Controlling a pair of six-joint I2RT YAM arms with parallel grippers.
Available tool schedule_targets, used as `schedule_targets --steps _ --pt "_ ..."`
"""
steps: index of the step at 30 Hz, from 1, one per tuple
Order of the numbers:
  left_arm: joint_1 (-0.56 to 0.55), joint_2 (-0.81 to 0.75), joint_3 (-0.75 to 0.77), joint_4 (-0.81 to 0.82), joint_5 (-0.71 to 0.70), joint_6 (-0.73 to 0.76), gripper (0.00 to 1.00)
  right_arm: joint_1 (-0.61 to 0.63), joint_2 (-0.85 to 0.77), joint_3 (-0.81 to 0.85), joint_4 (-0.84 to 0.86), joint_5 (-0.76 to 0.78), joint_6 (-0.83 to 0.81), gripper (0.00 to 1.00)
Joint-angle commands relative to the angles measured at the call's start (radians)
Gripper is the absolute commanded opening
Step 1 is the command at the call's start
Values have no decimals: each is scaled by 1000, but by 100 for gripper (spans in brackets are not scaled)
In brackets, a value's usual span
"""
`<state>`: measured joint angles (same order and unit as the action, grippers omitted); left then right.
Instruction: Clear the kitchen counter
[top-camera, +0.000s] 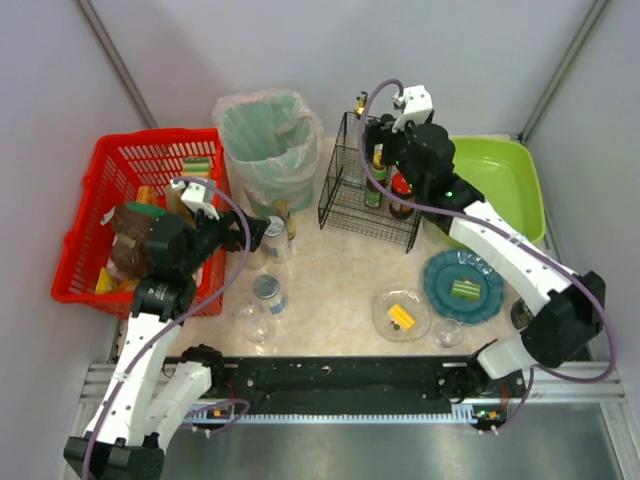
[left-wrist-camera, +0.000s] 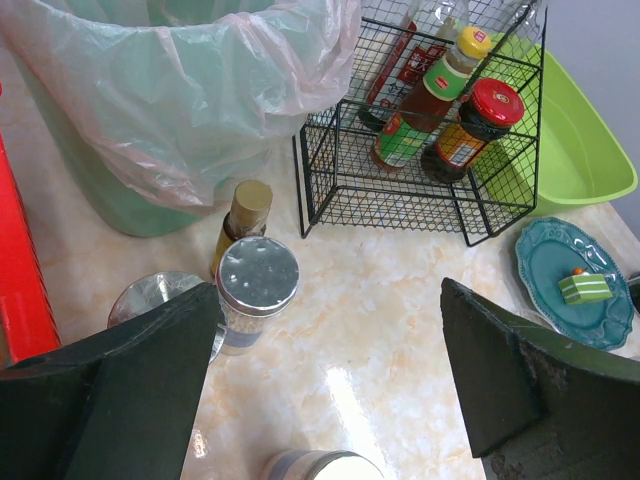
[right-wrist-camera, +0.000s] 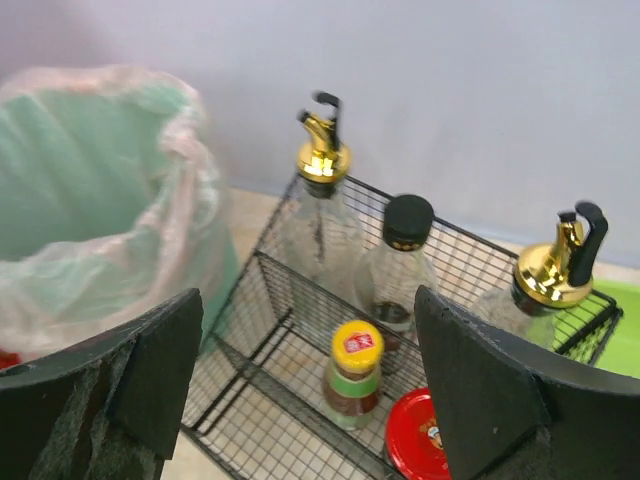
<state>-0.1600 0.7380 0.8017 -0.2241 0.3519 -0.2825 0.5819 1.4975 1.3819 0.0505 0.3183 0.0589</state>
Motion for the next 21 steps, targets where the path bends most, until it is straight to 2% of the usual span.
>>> schedule_targets --steps 1,5,8,12,14,17,21 --pt "-4 -14 1 55 16 0 95 27 -74 29 -49 -238 -28 84" --pt "-4 -20 1 54 7 2 95 99 -53 9 -78 -312 -82 81" --pt "-4 -23 4 46 -16 2 95 160 -13 -6 -31 -346 -65 71" --pt "-4 -26 7 35 -50 6 95 229 53 -27 69 -384 30 49" --pt "-4 -31 14 14 -121 -1 92 263 98 -17 103 -381 29 48" --pt "-4 -60 21 -35 -324 -6 90 309 183 40 101 -331 35 48" --pt "-4 -110 -2 0 -318 -1 90 328 286 107 92 -236 113 52"
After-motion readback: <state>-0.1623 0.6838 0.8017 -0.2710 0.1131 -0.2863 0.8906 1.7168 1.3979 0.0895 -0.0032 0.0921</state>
